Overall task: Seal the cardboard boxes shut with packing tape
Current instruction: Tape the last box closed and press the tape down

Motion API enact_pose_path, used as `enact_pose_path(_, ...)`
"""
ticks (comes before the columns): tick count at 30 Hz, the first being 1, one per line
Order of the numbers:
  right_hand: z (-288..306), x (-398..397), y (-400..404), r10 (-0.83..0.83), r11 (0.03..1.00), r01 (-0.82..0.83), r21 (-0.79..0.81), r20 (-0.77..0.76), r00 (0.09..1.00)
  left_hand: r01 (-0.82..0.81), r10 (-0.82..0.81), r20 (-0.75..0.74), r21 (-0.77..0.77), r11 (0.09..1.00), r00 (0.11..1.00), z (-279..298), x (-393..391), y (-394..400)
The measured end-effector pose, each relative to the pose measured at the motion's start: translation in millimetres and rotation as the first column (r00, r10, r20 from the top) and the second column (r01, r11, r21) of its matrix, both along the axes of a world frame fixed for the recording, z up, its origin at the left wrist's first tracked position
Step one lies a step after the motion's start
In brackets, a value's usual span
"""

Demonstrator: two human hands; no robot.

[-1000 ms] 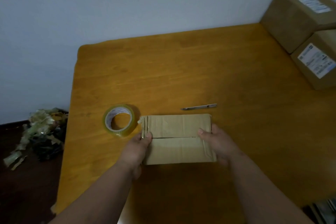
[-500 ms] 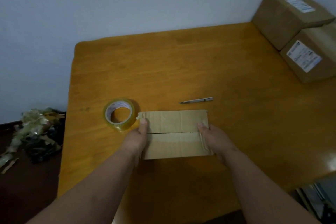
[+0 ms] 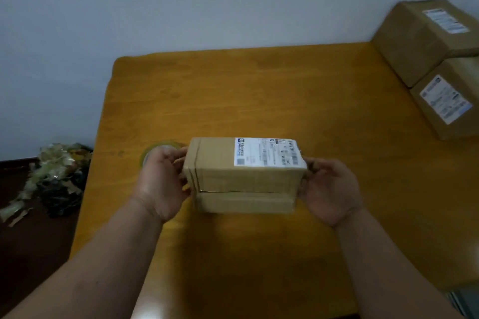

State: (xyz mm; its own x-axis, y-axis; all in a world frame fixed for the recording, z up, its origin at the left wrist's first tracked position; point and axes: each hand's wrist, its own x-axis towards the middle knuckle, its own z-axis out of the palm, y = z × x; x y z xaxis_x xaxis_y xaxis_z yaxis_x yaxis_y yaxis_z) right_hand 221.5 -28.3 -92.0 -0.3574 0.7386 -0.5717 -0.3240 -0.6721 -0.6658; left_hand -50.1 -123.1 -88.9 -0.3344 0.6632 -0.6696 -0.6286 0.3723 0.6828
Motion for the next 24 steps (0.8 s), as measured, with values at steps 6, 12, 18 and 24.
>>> enact_pose_path(6,-10.6,-12.0,-7.9,0.232,0.97,-0.243,-0.02,0.376,0.897,0.049,-0.078,-0.102,-0.261,0.964,0.992,-5.6,24.6,-9.2)
enact_pose_path(12,-5.6,-3.6,-13.7,0.337,0.934,-0.291,-0.205,0.246,0.909,0.121,-0.116,0.032,-0.215,0.969,0.993,-0.7,39.5,-20.9)
enact_pose_path(18,2.6,3.8,-9.8,0.272,0.962,-0.27,-0.042,0.249,0.929,0.169,-0.171,-0.029,-0.074,0.983,0.985,3.5,36.0,-23.4)
enact_pose_path(24,-17.5,-27.7,-30.2,0.385,0.827,-0.554,-0.097,0.816,0.432,0.153,-0.308,-0.416,-0.365,0.918,0.855,-10.4,80.5,-24.9)
